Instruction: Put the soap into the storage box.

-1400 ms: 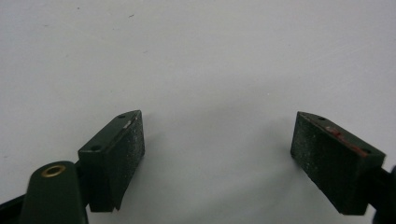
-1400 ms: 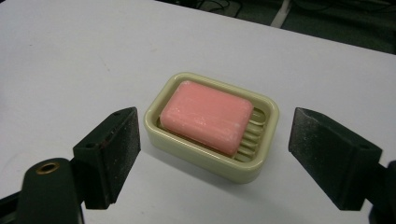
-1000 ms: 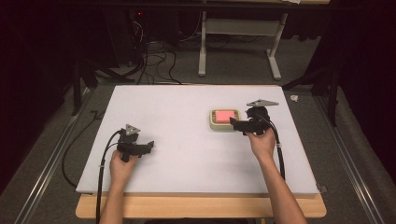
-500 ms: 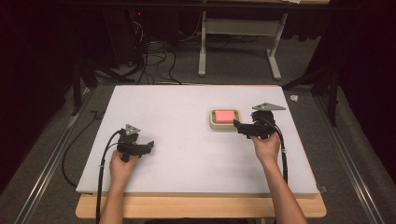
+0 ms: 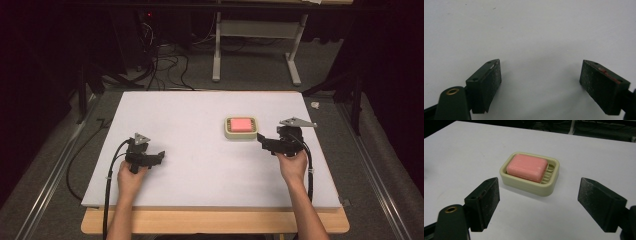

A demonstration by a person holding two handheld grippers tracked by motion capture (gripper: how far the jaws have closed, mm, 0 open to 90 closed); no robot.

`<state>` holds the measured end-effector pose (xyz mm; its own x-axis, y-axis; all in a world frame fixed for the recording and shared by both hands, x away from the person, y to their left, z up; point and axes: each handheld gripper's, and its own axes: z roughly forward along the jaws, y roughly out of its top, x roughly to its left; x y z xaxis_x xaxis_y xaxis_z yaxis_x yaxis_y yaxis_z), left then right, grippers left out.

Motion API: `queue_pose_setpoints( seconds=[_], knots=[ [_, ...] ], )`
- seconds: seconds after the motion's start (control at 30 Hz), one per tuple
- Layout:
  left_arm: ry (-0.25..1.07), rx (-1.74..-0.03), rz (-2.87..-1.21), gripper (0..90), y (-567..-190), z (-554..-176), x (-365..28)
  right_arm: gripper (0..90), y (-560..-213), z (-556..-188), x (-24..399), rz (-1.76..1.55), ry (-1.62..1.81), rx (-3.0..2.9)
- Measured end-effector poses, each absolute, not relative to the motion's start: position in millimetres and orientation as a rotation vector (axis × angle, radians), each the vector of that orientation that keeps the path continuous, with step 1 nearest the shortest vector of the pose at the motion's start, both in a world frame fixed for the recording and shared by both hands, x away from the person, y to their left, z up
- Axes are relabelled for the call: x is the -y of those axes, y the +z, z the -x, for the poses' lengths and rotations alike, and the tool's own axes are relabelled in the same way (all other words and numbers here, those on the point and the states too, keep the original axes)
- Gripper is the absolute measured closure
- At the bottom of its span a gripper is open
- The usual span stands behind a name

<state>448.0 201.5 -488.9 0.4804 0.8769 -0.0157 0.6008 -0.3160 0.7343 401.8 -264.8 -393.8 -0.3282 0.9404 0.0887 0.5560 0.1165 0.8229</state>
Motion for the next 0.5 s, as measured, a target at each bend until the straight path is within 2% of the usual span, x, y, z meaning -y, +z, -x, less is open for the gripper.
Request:
queue_pose_setpoints(
  seconds=[0.5],
  knots=[
    [0.513, -1.217, -2.040, 17.9, -488.8, -448.0, -201.5, 18.3, -408.1, -390.3, 269.2, -1.466, 1.117, -1.953]
  ],
)
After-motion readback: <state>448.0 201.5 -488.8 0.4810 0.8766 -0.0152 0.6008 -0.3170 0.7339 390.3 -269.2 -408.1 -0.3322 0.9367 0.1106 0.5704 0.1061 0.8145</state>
